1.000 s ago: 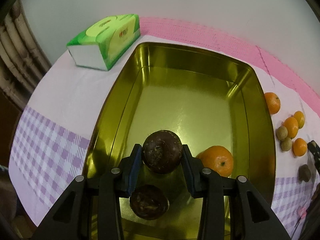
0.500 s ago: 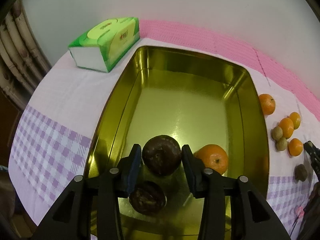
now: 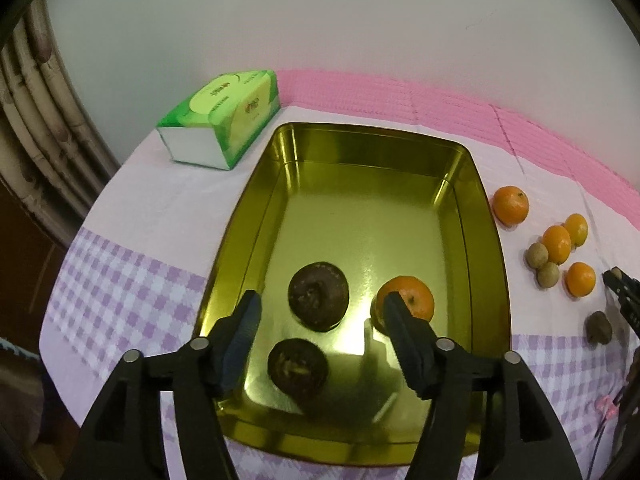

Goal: Organize fruits
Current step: 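Carry the passion fruit into the tin with the left tool and release it, then carry the longan over the tin with the right tool and release it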

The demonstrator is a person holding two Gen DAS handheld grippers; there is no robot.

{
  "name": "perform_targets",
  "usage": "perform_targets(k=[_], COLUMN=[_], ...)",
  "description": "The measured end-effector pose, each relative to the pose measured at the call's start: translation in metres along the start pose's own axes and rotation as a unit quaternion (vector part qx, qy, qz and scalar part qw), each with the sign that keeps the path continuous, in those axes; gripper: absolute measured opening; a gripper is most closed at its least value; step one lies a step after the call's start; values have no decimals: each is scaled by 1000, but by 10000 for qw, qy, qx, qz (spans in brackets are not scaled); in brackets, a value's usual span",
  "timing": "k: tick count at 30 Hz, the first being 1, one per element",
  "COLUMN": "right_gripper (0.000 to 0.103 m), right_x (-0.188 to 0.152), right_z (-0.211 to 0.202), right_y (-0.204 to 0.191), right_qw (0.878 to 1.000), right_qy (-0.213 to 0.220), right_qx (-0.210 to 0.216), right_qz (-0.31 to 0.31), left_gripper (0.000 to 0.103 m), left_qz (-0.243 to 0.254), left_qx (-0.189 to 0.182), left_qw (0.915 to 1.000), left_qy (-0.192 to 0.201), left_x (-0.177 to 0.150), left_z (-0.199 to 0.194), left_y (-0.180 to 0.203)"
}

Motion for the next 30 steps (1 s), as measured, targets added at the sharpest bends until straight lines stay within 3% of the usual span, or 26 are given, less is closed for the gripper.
perform_targets(k=[19, 25, 30], right_gripper=[23, 23, 23], right_x=[20, 41, 53], right_z=[-25, -50, -67], right_y=[-12, -46, -95], right_qw=[9999, 9982, 9918], right_qy=[111, 420, 558], right_qx=[-49, 394, 1083], right_qz=[9, -156, -375], left_gripper=[92, 93, 95], left_qz=[-222, -293, -644], left_qx=[9, 29, 179], left_qw=[9996, 9991, 9971], left_qy=[181, 296, 358], left_x=[-1, 1, -3], left_z=[-21, -29, -39], left_y=[-9, -13, -30])
Point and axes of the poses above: each gripper's, at about its wrist camera, not at the fingertips, and z roughly the way its jaws point, y to its right, x to its top, the point moved 2 cm from there along z, roughly the way its jaws point, and after that the axes turned 4 degrees about y, right-handed, at the moved point
